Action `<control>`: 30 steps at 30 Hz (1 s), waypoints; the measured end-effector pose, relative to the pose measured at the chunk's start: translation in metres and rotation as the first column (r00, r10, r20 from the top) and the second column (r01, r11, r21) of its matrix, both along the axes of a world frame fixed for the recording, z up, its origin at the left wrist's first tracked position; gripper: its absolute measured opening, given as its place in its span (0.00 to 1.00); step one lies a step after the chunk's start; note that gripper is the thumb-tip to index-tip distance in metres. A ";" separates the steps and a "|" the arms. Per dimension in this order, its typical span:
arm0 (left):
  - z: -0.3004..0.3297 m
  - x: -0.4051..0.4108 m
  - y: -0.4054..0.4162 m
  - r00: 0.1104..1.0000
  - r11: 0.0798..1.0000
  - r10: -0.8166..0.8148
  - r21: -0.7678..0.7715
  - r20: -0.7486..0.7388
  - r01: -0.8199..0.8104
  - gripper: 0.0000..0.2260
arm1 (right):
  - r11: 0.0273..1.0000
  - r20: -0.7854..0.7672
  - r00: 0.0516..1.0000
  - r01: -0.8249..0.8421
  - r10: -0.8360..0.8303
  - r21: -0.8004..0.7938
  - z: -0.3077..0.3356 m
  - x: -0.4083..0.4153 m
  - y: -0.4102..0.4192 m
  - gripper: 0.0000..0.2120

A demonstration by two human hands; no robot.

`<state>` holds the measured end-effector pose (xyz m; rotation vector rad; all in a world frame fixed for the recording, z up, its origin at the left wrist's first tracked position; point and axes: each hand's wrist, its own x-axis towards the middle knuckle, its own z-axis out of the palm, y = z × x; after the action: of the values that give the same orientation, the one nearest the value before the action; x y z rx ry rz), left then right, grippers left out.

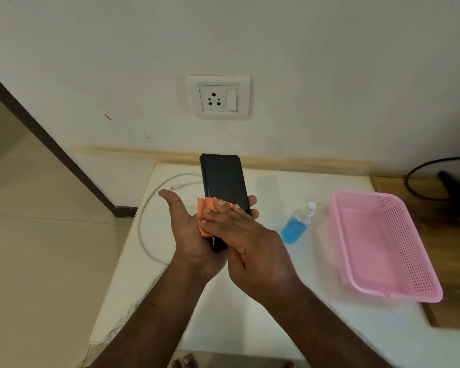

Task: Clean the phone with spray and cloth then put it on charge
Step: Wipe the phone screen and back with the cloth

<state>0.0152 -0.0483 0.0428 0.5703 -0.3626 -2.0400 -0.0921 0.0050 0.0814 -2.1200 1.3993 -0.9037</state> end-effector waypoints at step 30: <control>0.003 -0.009 0.006 0.939 0.967 -0.234 -0.045 0.253 0.253 0.41 | 0.832 0.295 0.837 0.523 -0.462 -0.183 0.016 -0.053 -0.035 0.21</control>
<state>0.0060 -0.0427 0.0457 0.7656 -0.6868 -2.1837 -0.1455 -0.0298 0.0975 -1.7466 1.8199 -1.5640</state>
